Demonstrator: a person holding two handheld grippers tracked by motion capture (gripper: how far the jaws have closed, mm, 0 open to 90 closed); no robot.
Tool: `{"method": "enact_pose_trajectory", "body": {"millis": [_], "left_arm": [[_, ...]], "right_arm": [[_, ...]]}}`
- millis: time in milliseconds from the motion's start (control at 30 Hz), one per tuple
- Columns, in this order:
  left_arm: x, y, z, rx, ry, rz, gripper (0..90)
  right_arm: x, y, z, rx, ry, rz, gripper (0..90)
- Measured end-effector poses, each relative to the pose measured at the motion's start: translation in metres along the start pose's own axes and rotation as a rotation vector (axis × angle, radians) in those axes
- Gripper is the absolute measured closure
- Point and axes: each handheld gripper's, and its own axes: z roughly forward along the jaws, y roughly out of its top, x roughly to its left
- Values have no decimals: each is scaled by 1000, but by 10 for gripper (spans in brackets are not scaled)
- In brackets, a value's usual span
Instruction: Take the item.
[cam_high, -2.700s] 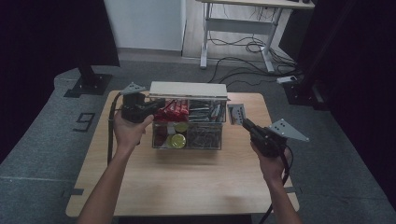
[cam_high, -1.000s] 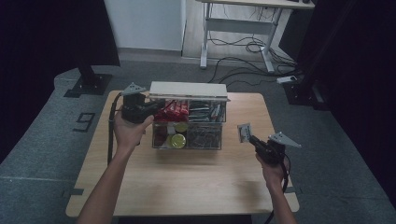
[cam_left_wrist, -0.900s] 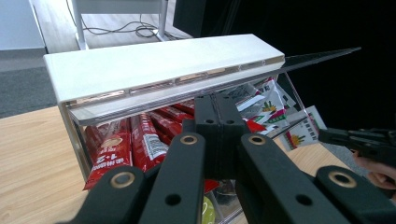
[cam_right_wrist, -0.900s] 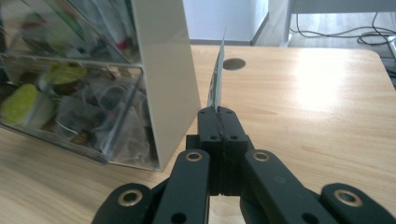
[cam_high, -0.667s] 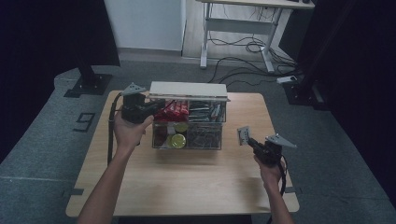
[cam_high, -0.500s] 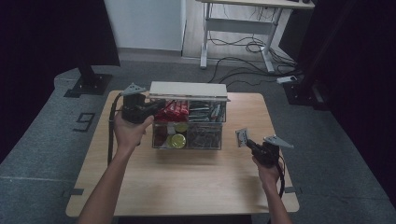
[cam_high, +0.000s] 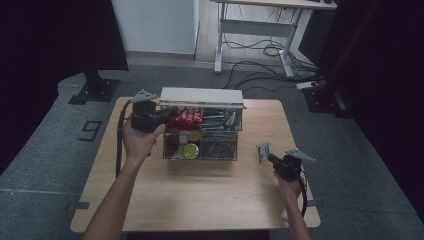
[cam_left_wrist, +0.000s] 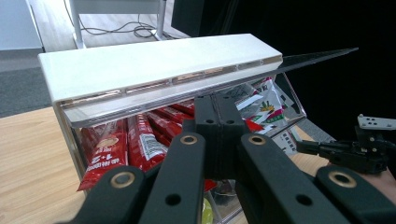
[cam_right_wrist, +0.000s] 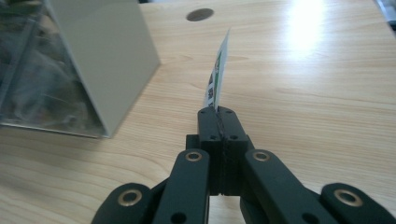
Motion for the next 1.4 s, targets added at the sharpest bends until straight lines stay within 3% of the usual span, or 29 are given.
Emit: {"method": "enact_pose_trajectory", "body": {"millis": [200,500,700,867,967,1133,1400], "left_arm": [[0,0,0,0,-1,0,900],[0,0,0,1,1,1,900],[0,-1,0,-1,3,3,900],[0,-1,0,-4,2,2,900],[-1,-1,0,-5,3,1,900],[-2,-2,1,-4,2,0,900],[-4,-2,3,-3,0,1,900]], "right_arm": [[-13,-6,2,7,-46,21,893],[-21,-18,11,67,-140,-12,838],[-22,-23,13,77,-150,-15,832],[-21,-23,13,94,-185,-37,708],[-20,-24,12,94,-205,-44,686],[-18,-21,7,76,-210,-49,571],[-15,-15,-7,23,-179,-25,547]]}}
